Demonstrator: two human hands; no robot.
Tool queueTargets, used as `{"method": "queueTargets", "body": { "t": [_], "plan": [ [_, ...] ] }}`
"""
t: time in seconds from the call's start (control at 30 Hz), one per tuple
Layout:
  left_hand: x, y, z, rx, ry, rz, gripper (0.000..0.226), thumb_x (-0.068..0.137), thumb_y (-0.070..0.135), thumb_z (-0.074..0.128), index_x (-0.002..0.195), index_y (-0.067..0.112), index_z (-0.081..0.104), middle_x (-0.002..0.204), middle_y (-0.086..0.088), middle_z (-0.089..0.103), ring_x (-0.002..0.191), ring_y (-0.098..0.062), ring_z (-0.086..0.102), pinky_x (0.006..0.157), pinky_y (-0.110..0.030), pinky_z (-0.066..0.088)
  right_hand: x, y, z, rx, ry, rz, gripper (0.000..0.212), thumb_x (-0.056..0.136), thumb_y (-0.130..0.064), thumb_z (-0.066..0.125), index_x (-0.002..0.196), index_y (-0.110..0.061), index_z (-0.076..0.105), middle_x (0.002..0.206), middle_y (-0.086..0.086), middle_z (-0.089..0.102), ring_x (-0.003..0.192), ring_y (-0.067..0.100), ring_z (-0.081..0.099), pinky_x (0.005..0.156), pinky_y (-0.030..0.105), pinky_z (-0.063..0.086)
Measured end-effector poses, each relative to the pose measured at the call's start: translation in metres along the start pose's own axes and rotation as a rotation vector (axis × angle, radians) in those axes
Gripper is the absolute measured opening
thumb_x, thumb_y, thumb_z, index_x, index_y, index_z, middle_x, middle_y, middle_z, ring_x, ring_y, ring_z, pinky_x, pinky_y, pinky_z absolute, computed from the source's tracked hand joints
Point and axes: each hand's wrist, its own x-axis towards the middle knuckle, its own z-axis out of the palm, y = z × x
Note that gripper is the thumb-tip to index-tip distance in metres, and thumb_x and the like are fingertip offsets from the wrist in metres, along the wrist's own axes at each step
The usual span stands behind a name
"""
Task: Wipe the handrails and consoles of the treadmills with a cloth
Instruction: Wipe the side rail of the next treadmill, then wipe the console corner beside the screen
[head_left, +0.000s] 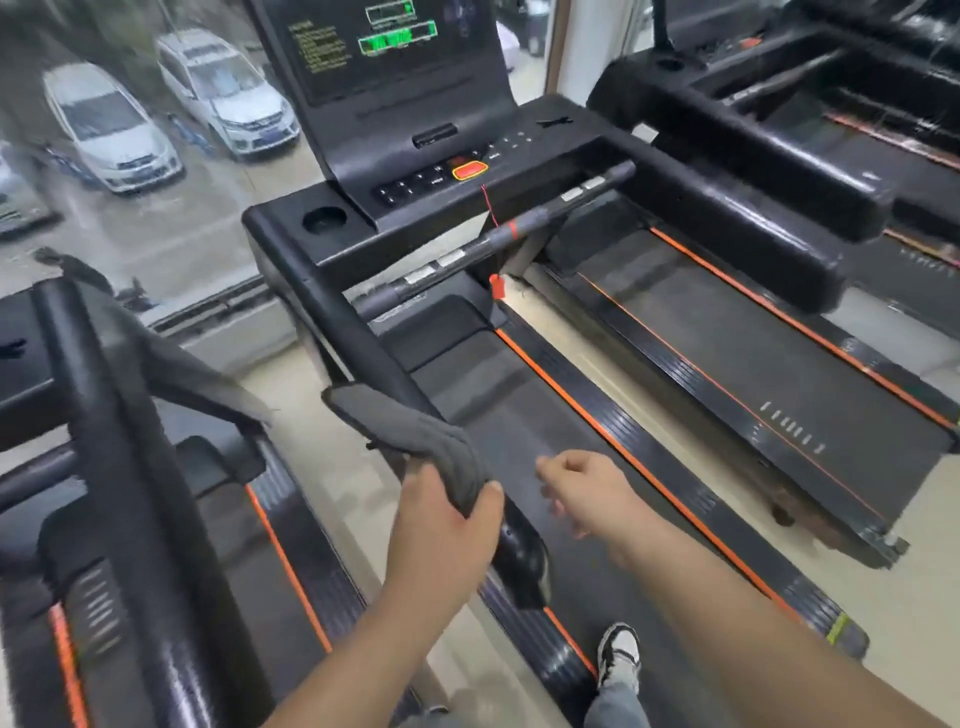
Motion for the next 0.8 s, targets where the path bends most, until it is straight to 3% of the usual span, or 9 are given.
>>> {"method": "queueTargets", "body": {
  "t": [0.1, 0.2, 0.3, 0.37, 0.4, 0.5, 0.57, 0.67, 0.8],
  "plan": [
    [-0.012, -0.016, 0.062, 0.392, -0.102, 0.045, 0.054, 0.084, 0.067, 0.048, 0.110, 0.021, 0.062, 0.148, -0.006, 0.037, 0.136, -0.027, 0.037, 0.111, -0.042, 0.038, 0.033, -0.009, -0.022, 0.044, -0.144, 0.012, 0.030, 0.099, -0.040, 0.058, 0.088, -0.013, 0.066, 0.082, 0.001, 0.065, 0.069, 0.016, 0.062, 0.053, 0.027, 0.040],
    [-0.020, -0.015, 0.097, 0.635, -0.081, -0.043, 0.072, 0.090, 0.075, 0.016, 0.121, 0.031, 0.065, 0.171, 0.000, 0.002, 0.149, -0.024, 0.010, 0.115, -0.046, 0.035, 0.058, -0.012, -0.042, -0.009, -0.242, -0.028, 0.037, 0.100, -0.039, 0.057, 0.095, -0.004, 0.065, 0.084, 0.005, 0.066, 0.071, 0.018, 0.061, 0.054, 0.027, 0.044],
    [-0.012, -0.004, 0.114, 0.666, 0.197, -0.002, 0.055, 0.098, 0.055, 0.031, 0.094, 0.024, 0.076, 0.160, -0.011, 0.043, 0.133, -0.031, 0.039, 0.100, -0.047, 0.046, 0.073, -0.020, -0.052, -0.036, -0.400, -0.065, 0.027, 0.101, -0.034, 0.057, 0.089, -0.012, 0.068, 0.080, 0.001, 0.063, 0.063, 0.014, 0.057, 0.049, 0.024, 0.044],
    [-0.007, -0.004, 0.121, 0.648, 0.364, 0.004, 0.036, 0.097, 0.044, 0.046, 0.099, 0.020, 0.073, 0.150, -0.014, 0.053, 0.122, -0.035, 0.050, 0.101, -0.046, 0.045, 0.080, -0.026, -0.053, -0.081, -0.500, -0.079, 0.022, 0.100, -0.031, 0.057, 0.085, -0.018, 0.067, 0.074, -0.002, 0.060, 0.060, 0.012, 0.055, 0.050, 0.024, 0.045],
    [-0.006, -0.005, 0.125, 0.643, 0.377, -0.046, 0.035, 0.095, 0.043, 0.052, 0.114, 0.019, 0.069, 0.152, -0.015, 0.048, 0.124, -0.037, 0.049, 0.105, -0.047, 0.043, 0.083, -0.028, -0.051, -0.110, -0.552, -0.078, 0.021, 0.099, -0.028, 0.056, 0.085, -0.017, 0.067, 0.075, -0.001, 0.059, 0.062, 0.013, 0.054, 0.052, 0.024, 0.045],
    [-0.011, -0.008, 0.141, 0.789, 0.313, -0.227, 0.077, 0.087, 0.055, 0.058, 0.149, 0.011, 0.049, 0.160, -0.025, 0.034, 0.137, -0.042, 0.044, 0.109, -0.053, 0.044, 0.088, -0.032, -0.043, -0.171, -0.688, -0.050, 0.021, 0.098, -0.023, 0.055, 0.099, -0.007, 0.069, 0.086, 0.002, 0.064, 0.072, 0.017, 0.056, 0.062, 0.032, 0.049],
    [-0.006, -0.004, 0.148, 0.826, 0.265, -0.343, 0.093, 0.085, 0.063, 0.052, 0.157, 0.007, 0.034, 0.164, -0.030, 0.023, 0.147, -0.044, 0.035, 0.113, -0.054, 0.039, 0.091, -0.038, -0.037, -0.218, -0.746, -0.043, 0.021, 0.099, -0.026, 0.057, 0.104, -0.011, 0.071, 0.093, 0.003, 0.069, 0.074, 0.015, 0.060, 0.064, 0.033, 0.052],
    [0.011, -0.004, 0.150, 0.782, 0.299, -0.479, 0.097, 0.095, 0.062, 0.047, 0.162, 0.005, 0.006, 0.166, -0.030, 0.005, 0.154, -0.040, 0.019, 0.123, -0.043, 0.025, 0.103, -0.053, -0.029, -0.266, -0.751, -0.061, 0.022, 0.097, -0.024, 0.056, 0.097, -0.007, 0.070, 0.088, 0.002, 0.068, 0.072, 0.015, 0.059, 0.063, 0.033, 0.050],
    [0.042, -0.007, 0.136, 0.827, 0.361, -0.544, 0.102, 0.094, 0.062, 0.046, 0.160, 0.000, 0.000, 0.163, -0.028, 0.018, 0.145, -0.034, 0.035, 0.118, -0.036, 0.031, 0.121, -0.083, -0.018, -0.274, -0.717, -0.125, 0.017, 0.092, -0.013, 0.051, 0.081, -0.013, 0.063, 0.079, 0.008, 0.056, 0.068, 0.019, 0.048, 0.064, 0.035, 0.043]
  ]
}}
